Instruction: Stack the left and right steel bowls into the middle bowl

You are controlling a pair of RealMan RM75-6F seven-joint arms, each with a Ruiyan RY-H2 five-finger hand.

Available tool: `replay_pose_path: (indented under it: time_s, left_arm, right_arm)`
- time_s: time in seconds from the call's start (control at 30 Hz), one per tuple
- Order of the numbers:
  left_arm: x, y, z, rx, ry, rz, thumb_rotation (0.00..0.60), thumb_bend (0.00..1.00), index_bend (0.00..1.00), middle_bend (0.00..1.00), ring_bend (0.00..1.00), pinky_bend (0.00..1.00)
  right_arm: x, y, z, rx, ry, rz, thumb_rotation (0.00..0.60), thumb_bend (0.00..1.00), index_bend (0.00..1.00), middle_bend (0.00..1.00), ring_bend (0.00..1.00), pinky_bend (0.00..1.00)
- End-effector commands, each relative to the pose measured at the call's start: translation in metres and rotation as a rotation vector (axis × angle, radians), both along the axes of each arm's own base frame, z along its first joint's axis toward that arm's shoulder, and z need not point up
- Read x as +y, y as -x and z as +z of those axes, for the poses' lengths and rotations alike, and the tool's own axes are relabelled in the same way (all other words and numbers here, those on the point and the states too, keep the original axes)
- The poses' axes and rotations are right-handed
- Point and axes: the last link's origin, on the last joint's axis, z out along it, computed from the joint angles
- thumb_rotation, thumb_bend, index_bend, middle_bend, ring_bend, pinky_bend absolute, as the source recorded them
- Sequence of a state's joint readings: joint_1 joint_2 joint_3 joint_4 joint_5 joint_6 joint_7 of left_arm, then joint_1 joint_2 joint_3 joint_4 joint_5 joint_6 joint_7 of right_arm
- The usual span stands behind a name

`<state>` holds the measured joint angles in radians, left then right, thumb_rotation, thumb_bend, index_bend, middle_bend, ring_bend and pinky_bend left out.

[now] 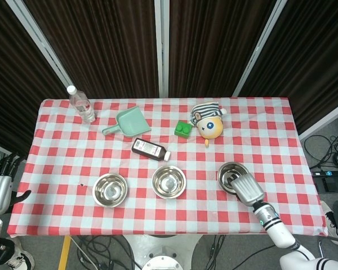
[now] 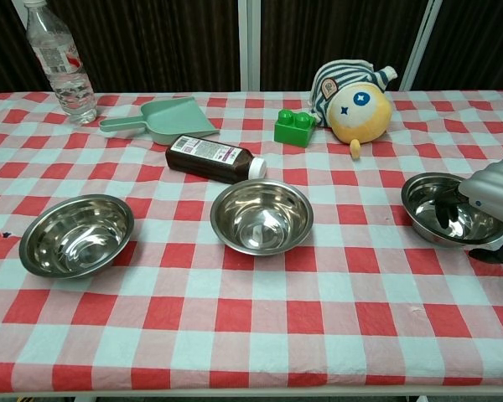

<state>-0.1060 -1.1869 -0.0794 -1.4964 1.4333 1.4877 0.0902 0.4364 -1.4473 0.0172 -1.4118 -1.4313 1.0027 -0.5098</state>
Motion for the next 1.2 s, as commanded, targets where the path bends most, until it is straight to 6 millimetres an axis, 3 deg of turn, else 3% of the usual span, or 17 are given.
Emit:
replay_pose_path:
  time_s: [0.03,0.23,0.7,1.2]
  left_arm:
    - [0.000,0.001,0.000,-0.003,0.000,0.003,0.600,0.12,0.20,0.19,0.16,0.23]
    - [0.000,0.002,-0.001,-0.007,0.003,0.005,0.600,0.12,0.20,0.19,0.16,0.23]
    - [-0.001,0.004,0.000,-0.020,0.006,0.013,0.600,0.12,0.20,0.19,0.16,0.23]
    - [-0.001,0.006,0.000,-0.032,0.002,0.018,0.600,0.12,0.20,0.19,0.16,0.23]
  right_arm:
    - [-0.001,0.000,-0.002,0.000,-0.007,-0.002,0.600,0.28,0.43,0.40,0.91,0.89]
    - [-0.002,0.001,-0.004,-0.003,-0.007,-0.014,0.600,0.40,0.45,0.43,0.91,0.89]
    - [-0.004,0.002,-0.003,-0.013,0.021,-0.037,0.600,0.44,0.60,0.53,0.91,0.89]
    - [-0.010,-0.008,0.017,-0.042,0.088,0.003,0.600,0.46,0.63,0.56,0.91,0.89]
